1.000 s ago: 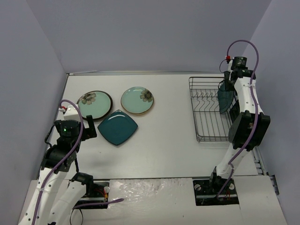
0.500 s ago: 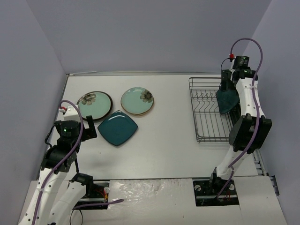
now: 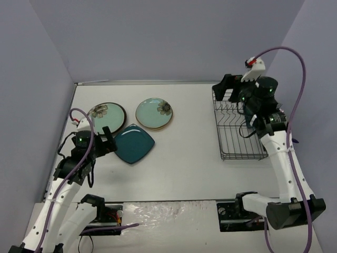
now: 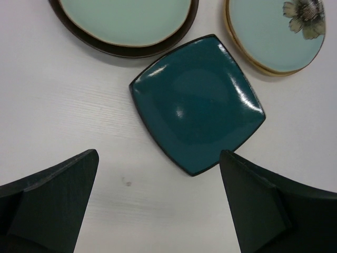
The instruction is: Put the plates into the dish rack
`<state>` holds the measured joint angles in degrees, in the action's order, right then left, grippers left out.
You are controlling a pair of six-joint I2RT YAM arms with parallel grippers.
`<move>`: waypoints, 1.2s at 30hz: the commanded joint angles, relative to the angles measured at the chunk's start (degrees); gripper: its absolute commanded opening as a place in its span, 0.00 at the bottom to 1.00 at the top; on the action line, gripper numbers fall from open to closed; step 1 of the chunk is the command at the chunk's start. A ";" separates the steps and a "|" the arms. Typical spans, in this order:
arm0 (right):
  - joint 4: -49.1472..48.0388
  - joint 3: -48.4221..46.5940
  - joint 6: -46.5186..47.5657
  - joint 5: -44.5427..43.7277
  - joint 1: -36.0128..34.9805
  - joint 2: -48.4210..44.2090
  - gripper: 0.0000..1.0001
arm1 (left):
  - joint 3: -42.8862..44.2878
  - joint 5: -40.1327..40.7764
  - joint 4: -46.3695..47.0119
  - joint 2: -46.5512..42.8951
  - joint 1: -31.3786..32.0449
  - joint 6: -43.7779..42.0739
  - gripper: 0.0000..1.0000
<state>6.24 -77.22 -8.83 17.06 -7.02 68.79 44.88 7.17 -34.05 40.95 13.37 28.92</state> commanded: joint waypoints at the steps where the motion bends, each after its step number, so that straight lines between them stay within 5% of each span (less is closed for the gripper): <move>1: -28.85 17.26 -16.04 15.60 -5.30 -3.49 1.00 | -5.10 -5.87 10.71 1.26 -0.51 13.78 0.97; 8: -40.41 30.65 -17.72 16.76 -11.74 -6.71 1.00 | -17.76 -7.17 24.93 2.02 -1.09 23.55 0.97; 18: -46.99 37.51 -18.53 22.42 -13.28 -6.76 1.00 | -32.22 -11.01 44.30 5.50 -5.19 29.55 0.93; 36: -48.87 40.62 -17.89 24.69 -13.86 -7.62 1.00 | -37.55 -14.82 64.31 27.94 -8.75 31.99 0.66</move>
<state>-36.72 -36.43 -27.34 39.82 -20.30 62.58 9.47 -7.96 29.16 64.20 5.10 60.43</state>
